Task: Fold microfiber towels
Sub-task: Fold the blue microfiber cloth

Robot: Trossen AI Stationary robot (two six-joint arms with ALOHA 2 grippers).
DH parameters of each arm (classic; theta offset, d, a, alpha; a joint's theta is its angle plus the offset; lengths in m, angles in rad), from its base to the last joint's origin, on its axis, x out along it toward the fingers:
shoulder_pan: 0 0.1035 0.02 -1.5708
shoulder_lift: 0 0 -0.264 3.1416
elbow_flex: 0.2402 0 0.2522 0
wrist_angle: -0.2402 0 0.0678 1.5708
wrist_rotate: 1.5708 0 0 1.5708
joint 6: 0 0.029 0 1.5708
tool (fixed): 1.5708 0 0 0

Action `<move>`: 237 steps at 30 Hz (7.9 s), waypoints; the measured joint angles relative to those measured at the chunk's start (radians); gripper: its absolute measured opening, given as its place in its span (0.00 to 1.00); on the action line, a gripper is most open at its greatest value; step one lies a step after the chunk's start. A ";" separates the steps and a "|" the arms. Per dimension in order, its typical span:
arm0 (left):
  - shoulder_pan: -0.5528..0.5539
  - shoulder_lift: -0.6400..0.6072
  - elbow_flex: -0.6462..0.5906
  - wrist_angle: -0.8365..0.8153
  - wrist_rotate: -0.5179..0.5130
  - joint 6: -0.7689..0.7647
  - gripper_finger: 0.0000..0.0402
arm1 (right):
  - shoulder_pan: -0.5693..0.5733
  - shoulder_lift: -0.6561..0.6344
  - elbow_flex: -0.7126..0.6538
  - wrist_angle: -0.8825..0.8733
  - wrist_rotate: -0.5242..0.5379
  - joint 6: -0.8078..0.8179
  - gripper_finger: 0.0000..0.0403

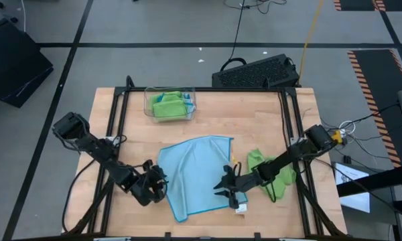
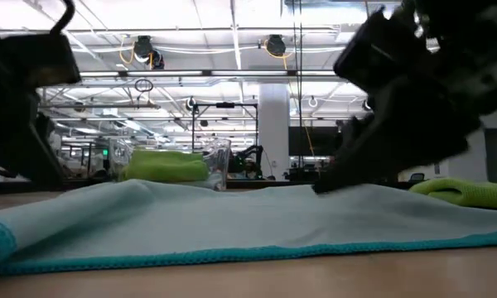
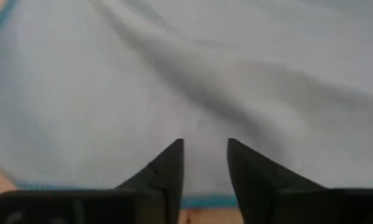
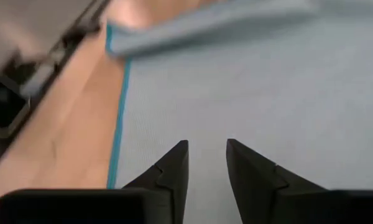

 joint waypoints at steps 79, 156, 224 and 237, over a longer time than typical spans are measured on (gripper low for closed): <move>0.419 -0.275 0.011 -0.248 0.012 0.120 0.27 | -0.423 -0.564 -0.303 -0.403 0.068 -0.224 0.37; 0.339 -0.039 0.087 -0.397 0.166 -0.710 0.37 | -0.403 -0.564 -0.329 -0.356 -0.057 -0.254 0.37; 0.681 0.019 0.257 -0.672 0.457 1.382 0.54 | -0.403 -0.564 -0.333 -0.356 -0.058 -0.249 0.37; 0.746 0.105 0.255 -0.652 0.405 1.535 0.29 | -0.403 -0.564 -0.333 -0.357 -0.058 -0.253 0.37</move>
